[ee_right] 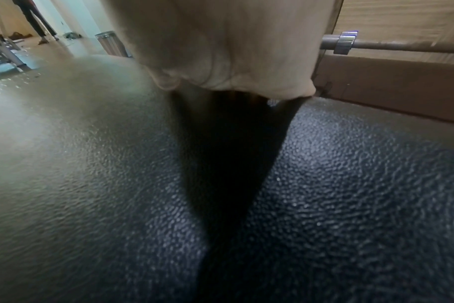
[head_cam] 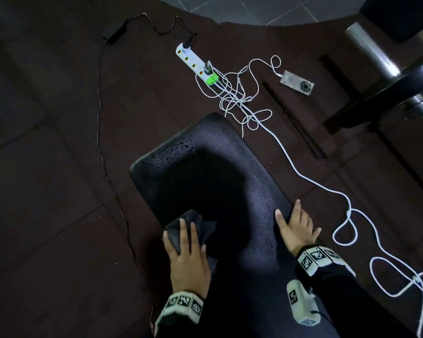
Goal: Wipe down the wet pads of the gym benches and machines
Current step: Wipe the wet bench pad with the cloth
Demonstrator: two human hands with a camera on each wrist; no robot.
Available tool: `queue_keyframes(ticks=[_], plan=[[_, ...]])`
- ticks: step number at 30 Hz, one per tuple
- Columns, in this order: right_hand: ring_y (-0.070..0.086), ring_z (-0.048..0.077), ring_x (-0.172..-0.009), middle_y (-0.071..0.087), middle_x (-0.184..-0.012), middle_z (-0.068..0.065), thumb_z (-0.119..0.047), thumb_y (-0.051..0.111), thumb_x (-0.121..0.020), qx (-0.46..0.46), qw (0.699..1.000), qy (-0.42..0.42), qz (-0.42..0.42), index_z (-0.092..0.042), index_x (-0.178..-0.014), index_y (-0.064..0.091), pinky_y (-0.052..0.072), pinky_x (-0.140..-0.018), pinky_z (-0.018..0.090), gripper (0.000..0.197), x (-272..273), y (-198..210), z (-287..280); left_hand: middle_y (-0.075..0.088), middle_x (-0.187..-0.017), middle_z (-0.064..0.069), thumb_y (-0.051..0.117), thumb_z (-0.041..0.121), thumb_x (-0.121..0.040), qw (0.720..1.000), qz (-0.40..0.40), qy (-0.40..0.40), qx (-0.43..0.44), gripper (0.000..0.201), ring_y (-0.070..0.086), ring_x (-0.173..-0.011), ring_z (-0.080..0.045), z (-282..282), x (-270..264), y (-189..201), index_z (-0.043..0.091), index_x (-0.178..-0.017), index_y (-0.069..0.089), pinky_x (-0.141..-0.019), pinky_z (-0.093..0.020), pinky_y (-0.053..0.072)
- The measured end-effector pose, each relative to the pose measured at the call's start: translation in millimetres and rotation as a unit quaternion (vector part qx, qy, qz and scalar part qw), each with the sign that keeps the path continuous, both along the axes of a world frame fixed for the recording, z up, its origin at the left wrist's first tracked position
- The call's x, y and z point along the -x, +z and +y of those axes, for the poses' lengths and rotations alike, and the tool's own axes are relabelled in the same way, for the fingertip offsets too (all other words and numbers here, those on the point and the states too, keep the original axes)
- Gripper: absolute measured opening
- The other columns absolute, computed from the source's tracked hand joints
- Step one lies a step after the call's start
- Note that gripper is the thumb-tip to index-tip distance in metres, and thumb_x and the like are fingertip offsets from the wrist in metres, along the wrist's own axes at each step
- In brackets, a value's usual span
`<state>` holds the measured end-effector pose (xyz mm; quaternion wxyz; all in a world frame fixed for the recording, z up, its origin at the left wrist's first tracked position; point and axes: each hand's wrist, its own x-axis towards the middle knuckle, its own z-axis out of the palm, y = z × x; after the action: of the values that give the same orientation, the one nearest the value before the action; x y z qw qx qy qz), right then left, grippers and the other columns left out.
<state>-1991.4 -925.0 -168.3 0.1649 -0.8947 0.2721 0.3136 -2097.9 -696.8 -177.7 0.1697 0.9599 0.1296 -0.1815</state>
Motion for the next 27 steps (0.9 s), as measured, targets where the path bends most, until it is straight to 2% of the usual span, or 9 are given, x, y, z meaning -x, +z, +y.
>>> queue_keyframes(ticks=[1, 3, 6, 9, 15, 19, 21, 24, 27], plan=[[0.007, 0.023, -0.143, 0.013, -0.156, 0.003, -0.057, 0.032, -0.092, 0.005, 1.000, -0.007, -0.006, -0.024, -0.149, 0.000, -0.006, -0.113, 0.052, 0.073, 0.4, -1.3, 1.9, 0.019, -0.156, -0.012, 0.021, 0.039, -0.098, 1.000, 0.006, -0.028, 0.000, 0.059, 0.019, -0.133, -0.059, -3.1, 6.5, -0.6, 0.006, -0.141, 0.043, -0.109, -0.059, 0.022], [0.007, 0.023, -0.143, 0.013, -0.156, 0.003, -0.059, 0.034, -0.090, 0.011, 1.000, -0.015, -0.010, -0.026, -0.149, 0.003, -0.004, -0.114, 0.051, 0.074, 0.6, -3.9, 3.6, 0.021, -0.155, -0.010, 0.014, 0.043, -0.100, 0.998, 0.011, -0.058, -0.004, 0.061, 0.017, -0.136, -0.055, -6.0, 8.8, -0.5, 0.009, -0.141, 0.044, -0.107, -0.060, 0.024], [0.010, 0.025, -0.142, 0.015, -0.155, 0.004, -0.060, 0.035, -0.089, 0.020, 1.000, -0.017, -0.008, -0.027, -0.148, 0.007, -0.001, -0.114, 0.052, 0.074, 0.9, -7.7, 2.2, 0.026, -0.155, -0.004, 0.027, 0.048, -0.096, 0.997, -0.003, -0.081, -0.007, 0.058, 0.016, -0.140, -0.047, -6.1, -7.5, 2.9, 0.016, -0.142, 0.043, -0.110, -0.056, 0.021], [0.012, 0.025, -0.142, 0.015, -0.155, 0.002, -0.060, 0.036, -0.089, 0.024, 1.000, -0.018, -0.007, -0.028, -0.148, 0.008, 0.001, -0.114, 0.051, 0.073, 0.5, -9.2, 1.1, 0.025, -0.156, -0.002, 0.031, 0.048, -0.094, 0.995, -0.015, -0.095, -0.005, 0.058, 0.016, -0.142, -0.042, -0.7, -39.2, 2.1, 0.021, -0.144, 0.040, -0.111, -0.054, 0.018], [0.012, 0.023, -0.142, 0.014, -0.155, -0.001, -0.061, 0.036, -0.089, 0.025, 0.999, -0.026, 0.003, -0.030, -0.148, 0.009, 0.002, -0.114, 0.050, 0.072, -1.5, -9.2, 0.1, 0.032, -0.154, -0.004, 0.033, 0.044, -0.092, 0.997, -0.031, -0.061, -0.022, 0.056, 0.025, -0.138, -0.046, 26.4, -135.3, -1.2, 0.024, -0.144, 0.042, -0.108, -0.059, 0.025], [0.009, 0.021, -0.142, 0.013, -0.155, -0.005, -0.060, 0.038, -0.089, 0.010, 0.999, -0.037, 0.008, -0.033, -0.147, 0.008, 0.000, -0.114, 0.048, 0.071, -2.5, -10.3, -2.8, 0.017, -0.159, -0.002, 0.033, 0.043, -0.099, 0.999, -0.019, -0.025, -0.034, 0.054, 0.011, -0.142, -0.045, 67.5, -185.8, -1.4, 0.028, -0.150, 0.024, -0.113, -0.056, 0.014], [0.010, 0.021, -0.142, 0.013, -0.155, -0.005, -0.060, 0.039, -0.089, 0.009, 0.999, -0.039, 0.006, -0.033, -0.147, 0.009, 0.000, -0.114, 0.048, 0.071, -2.3, -10.5, -2.6, 0.017, -0.159, -0.004, 0.035, 0.042, -0.099, 0.999, -0.012, 0.017, -0.037, 0.056, 0.010, -0.141, -0.045, 88.7, -187.7, 0.2, 0.026, -0.151, 0.021, -0.114, -0.055, 0.014], [0.011, 0.021, -0.142, 0.014, -0.155, -0.004, -0.061, 0.039, -0.088, 0.016, 0.999, -0.036, 0.000, -0.034, -0.147, 0.008, 0.001, -0.114, 0.049, 0.071, -0.4, -12.4, -3.2, 0.024, -0.156, -0.010, 0.039, 0.037, -0.099, 0.996, -0.040, 0.070, -0.036, 0.054, 0.018, -0.137, -0.048, 103.9, -160.4, -3.3, 0.019, -0.149, 0.028, -0.111, -0.059, 0.020], [0.012, 0.021, -0.141, 0.014, -0.154, -0.004, -0.061, 0.039, -0.088, 0.019, 0.999, -0.033, -0.006, -0.034, -0.147, 0.008, 0.002, -0.114, 0.049, 0.071, 0.7, -14.6, -4.5, 0.020, -0.157, -0.014, 0.030, 0.039, -0.099, 0.996, -0.053, 0.061, -0.046, 0.057, 0.019, -0.138, -0.050, 95.5, -115.4, -11.6, 0.011, -0.149, 0.029, -0.112, -0.060, 0.020]])
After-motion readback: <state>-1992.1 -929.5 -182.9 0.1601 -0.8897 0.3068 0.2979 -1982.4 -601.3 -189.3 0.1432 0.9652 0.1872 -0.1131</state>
